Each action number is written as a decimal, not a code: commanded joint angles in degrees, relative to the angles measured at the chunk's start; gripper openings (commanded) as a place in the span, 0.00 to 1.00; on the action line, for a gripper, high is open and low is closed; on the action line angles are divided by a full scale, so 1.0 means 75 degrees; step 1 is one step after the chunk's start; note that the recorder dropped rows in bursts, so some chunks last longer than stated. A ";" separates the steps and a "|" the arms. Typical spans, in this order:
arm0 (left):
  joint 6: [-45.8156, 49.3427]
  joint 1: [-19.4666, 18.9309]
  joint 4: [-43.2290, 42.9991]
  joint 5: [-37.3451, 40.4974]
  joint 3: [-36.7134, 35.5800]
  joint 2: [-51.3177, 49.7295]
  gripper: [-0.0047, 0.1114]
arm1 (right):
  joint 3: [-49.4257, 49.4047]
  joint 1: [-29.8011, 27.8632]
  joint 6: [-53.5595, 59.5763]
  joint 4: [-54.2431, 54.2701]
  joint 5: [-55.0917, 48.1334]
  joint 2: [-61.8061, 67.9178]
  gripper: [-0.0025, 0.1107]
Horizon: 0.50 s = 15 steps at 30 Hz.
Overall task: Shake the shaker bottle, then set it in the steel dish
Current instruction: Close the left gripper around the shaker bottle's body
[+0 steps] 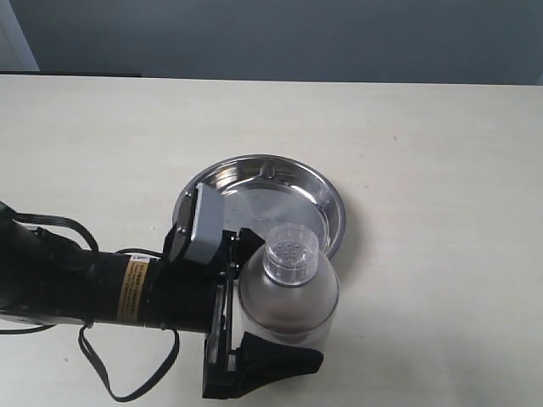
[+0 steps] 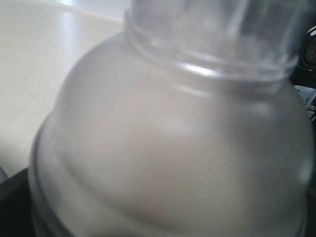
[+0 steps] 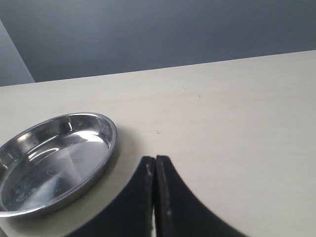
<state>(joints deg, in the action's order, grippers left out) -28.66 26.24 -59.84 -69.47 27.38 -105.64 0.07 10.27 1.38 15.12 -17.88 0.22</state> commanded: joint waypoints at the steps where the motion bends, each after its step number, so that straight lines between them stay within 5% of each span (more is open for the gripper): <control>1: 0.0263 0.0032 -0.0056 -0.0066 0.0006 -0.0108 0.92 | -0.0009 0.0016 0.0015 -0.0008 0.0056 -0.0029 0.02; 15: 0.0658 0.0032 0.0514 -0.0066 0.0006 -0.0438 0.92 | -0.0009 0.0016 0.0015 -0.0008 0.0056 -0.0029 0.02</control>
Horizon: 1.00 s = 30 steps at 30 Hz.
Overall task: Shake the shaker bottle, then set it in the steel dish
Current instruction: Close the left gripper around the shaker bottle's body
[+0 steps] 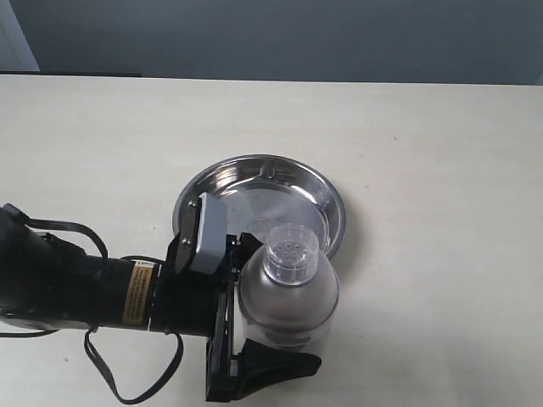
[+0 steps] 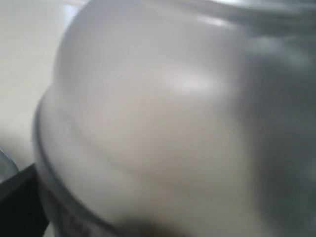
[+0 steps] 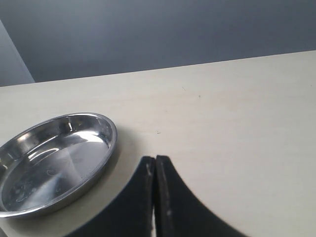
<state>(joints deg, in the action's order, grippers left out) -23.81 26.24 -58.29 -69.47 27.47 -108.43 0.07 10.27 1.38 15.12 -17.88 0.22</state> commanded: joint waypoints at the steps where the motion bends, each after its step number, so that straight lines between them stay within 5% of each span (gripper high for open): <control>1: 0.0010 0.0032 0.0373 -0.0066 -0.0006 -0.0066 0.92 | -0.0009 0.0016 0.0015 -0.0008 0.0056 -0.0029 0.02; 30: -0.0144 0.0032 0.0429 -0.0066 -0.0006 -0.0412 0.92 | -0.0009 0.0016 0.0015 -0.0008 0.0056 -0.0029 0.02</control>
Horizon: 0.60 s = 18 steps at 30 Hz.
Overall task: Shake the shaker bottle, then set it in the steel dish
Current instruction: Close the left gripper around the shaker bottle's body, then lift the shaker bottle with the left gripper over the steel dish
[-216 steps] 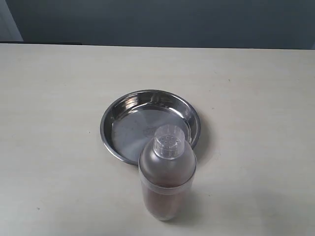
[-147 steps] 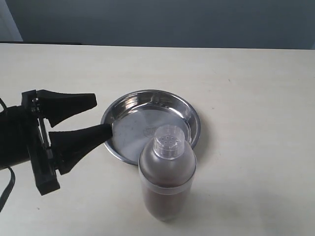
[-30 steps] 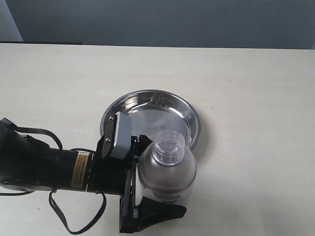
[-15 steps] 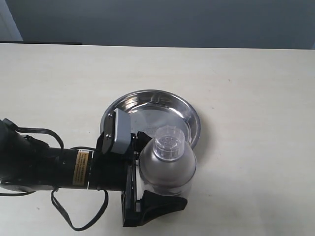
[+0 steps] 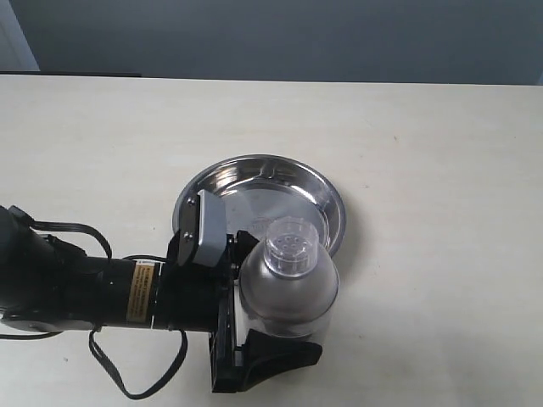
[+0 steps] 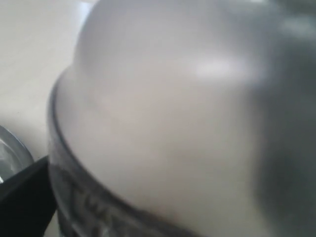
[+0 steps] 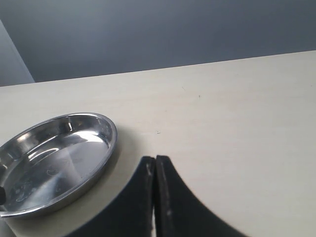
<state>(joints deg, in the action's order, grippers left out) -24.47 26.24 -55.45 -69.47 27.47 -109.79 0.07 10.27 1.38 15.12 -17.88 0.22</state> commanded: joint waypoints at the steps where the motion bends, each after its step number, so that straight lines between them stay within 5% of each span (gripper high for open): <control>1: -0.0056 0.0032 0.0132 -0.0066 -0.0006 -0.0312 0.91 | -0.0009 0.0016 0.0015 -0.0008 0.0056 -0.0029 0.02; 5: -0.0071 0.0032 0.0700 -0.0066 0.0034 -0.0523 0.67 | -0.0009 0.0016 0.0015 -0.0008 0.0056 -0.0029 0.02; 11: -0.0847 0.0032 0.0332 -0.0066 0.0403 -0.0523 0.53 | -0.0009 0.0016 0.0015 -0.0008 0.0056 -0.0029 0.02; 14: -0.0413 0.0032 0.0123 -0.0066 0.0403 -0.0510 0.03 | -0.0009 0.0016 0.0015 -0.0008 0.0056 -0.0029 0.02; 18: -0.0318 0.0032 0.0114 -0.0066 0.0403 -0.0251 0.04 | -0.0009 0.0016 0.0015 -0.0008 0.0056 -0.0029 0.02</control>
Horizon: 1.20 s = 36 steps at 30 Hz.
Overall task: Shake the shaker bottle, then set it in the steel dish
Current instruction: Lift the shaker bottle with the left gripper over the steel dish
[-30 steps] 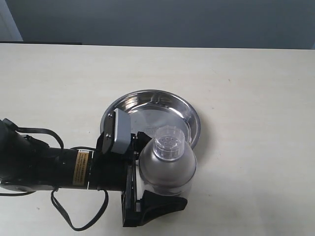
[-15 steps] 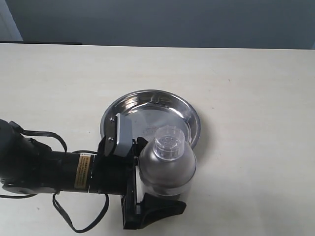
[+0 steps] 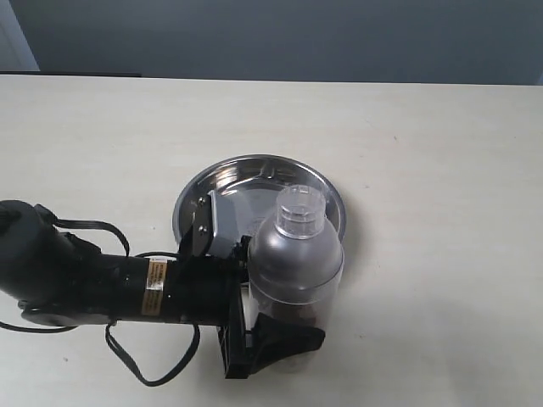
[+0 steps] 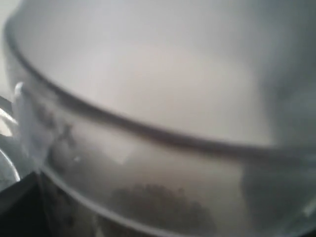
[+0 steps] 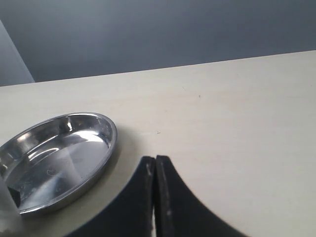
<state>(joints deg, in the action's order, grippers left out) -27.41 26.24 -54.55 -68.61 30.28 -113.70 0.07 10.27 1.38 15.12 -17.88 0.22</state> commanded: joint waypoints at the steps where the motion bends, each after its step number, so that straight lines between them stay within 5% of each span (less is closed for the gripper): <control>1: 0.0088 0.0032 0.0036 -0.0180 0.0028 0.0376 0.04 | -0.0009 0.0016 0.0015 -0.0008 0.0056 -0.0029 0.02; 12: -0.0348 0.0032 0.0611 -0.0180 0.0028 0.1994 0.04 | -0.0009 0.0016 0.0015 -0.0008 0.0056 -0.0029 0.02; 17: -0.0257 -0.0210 0.1920 -0.0074 0.0191 0.2908 0.04 | -0.0009 0.0016 0.0015 -0.0008 0.0056 -0.0029 0.02; 21: -0.0257 -0.0435 0.1834 0.1173 0.0497 0.3725 0.04 | -0.0009 0.0016 0.0015 -0.0008 0.0056 -0.0029 0.02; 26: -0.0318 -0.0435 0.2002 0.4111 0.0511 0.3494 0.04 | -0.0009 0.0016 0.0015 -0.0008 0.0056 -0.0029 0.02; 31: -0.0684 -0.0435 0.1929 0.2916 0.0871 0.3965 0.04 | -0.0009 0.0016 0.0015 -0.0008 0.0056 -0.0029 0.02; 36: -0.0632 -0.0435 0.1898 0.3694 0.1240 0.4889 0.04 | -0.0009 0.0016 0.0015 -0.0008 0.0056 -0.0029 0.02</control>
<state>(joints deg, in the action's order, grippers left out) -32.09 22.92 -40.86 -41.10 38.55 -79.89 0.07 10.27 1.38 15.12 -17.88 0.22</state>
